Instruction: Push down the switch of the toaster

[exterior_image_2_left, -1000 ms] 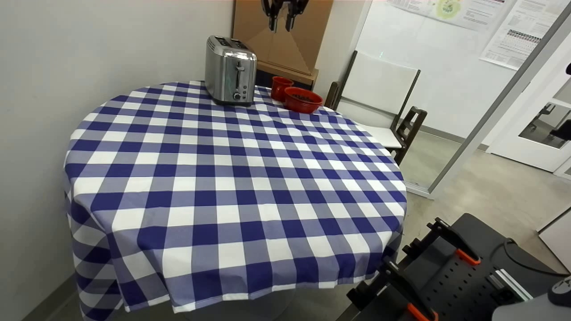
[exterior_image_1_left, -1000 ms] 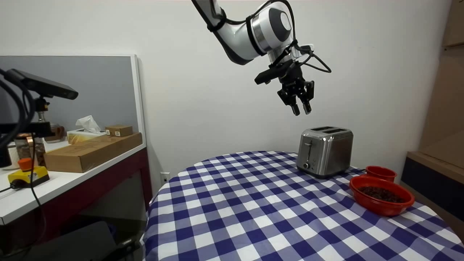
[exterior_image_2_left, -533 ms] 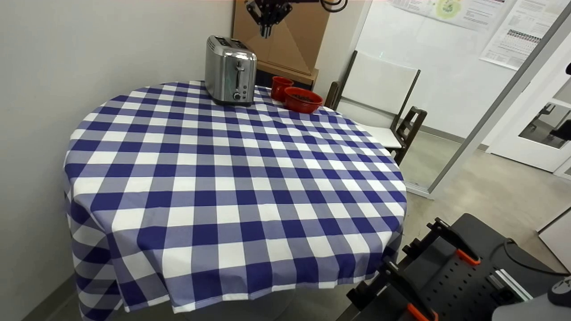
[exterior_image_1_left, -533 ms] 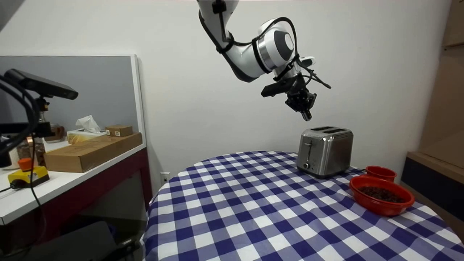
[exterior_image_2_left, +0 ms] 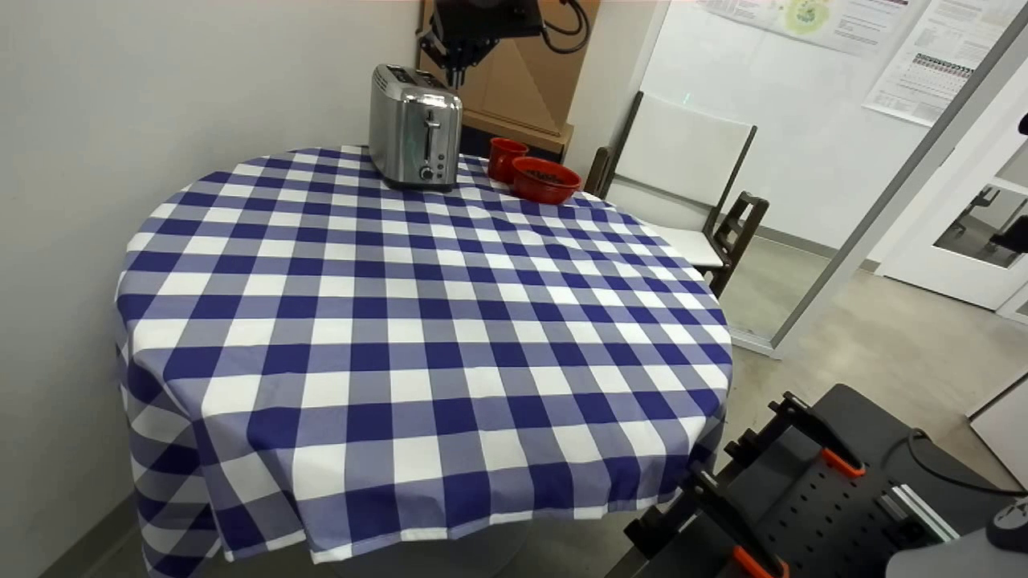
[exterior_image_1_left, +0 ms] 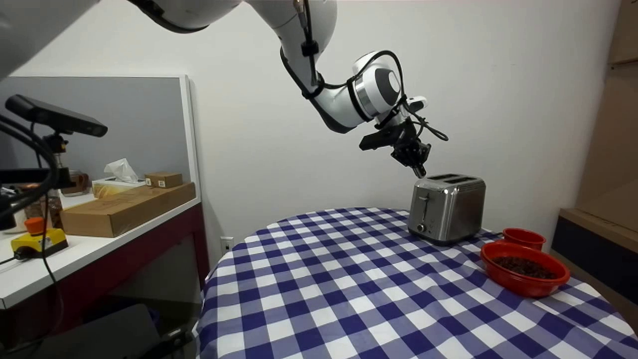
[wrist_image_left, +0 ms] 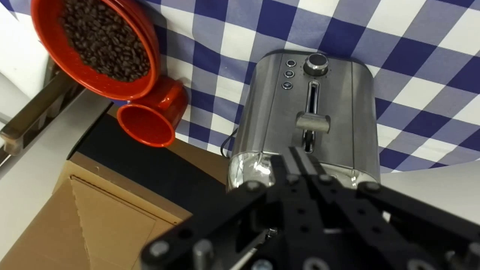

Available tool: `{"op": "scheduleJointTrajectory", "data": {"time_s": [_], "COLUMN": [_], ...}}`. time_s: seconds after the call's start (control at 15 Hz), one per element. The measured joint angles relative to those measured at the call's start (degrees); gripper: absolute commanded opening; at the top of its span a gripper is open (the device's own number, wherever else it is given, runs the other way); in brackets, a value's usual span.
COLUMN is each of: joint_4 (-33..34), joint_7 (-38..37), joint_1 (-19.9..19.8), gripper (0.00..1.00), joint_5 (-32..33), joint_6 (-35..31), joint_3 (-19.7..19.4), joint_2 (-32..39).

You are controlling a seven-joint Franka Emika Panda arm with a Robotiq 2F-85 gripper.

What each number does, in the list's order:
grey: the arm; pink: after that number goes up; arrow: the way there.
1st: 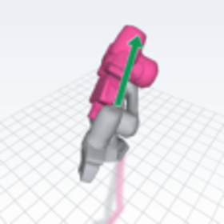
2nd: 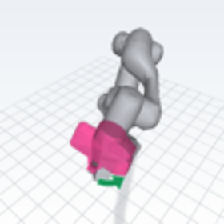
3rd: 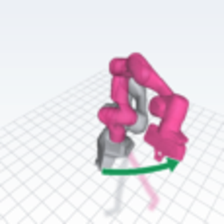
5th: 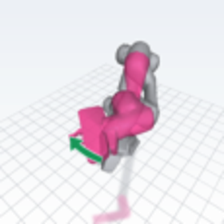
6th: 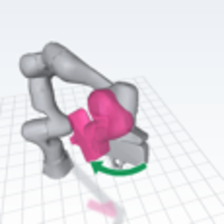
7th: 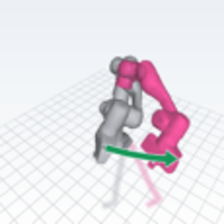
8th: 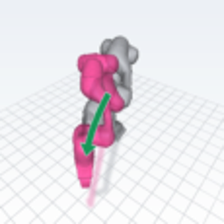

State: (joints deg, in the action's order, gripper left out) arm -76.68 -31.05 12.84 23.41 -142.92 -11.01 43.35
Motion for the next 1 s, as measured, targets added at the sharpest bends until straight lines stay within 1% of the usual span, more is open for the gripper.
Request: {"op": "scheduleJointTrajectory", "data": {"time_s": [0.4,1.0], "joint_4": [6.7,14.1], "joint_7": [0.0,0.0], "joint_1": [0.9,0.9], "gripper": [0.00,0.00], "joint_5": [-0.3,-0.8], "joint_6": [0.0,0.1], "joint_3": [-0.8,-2.5], "joint_2": [6.0,14.6]}}
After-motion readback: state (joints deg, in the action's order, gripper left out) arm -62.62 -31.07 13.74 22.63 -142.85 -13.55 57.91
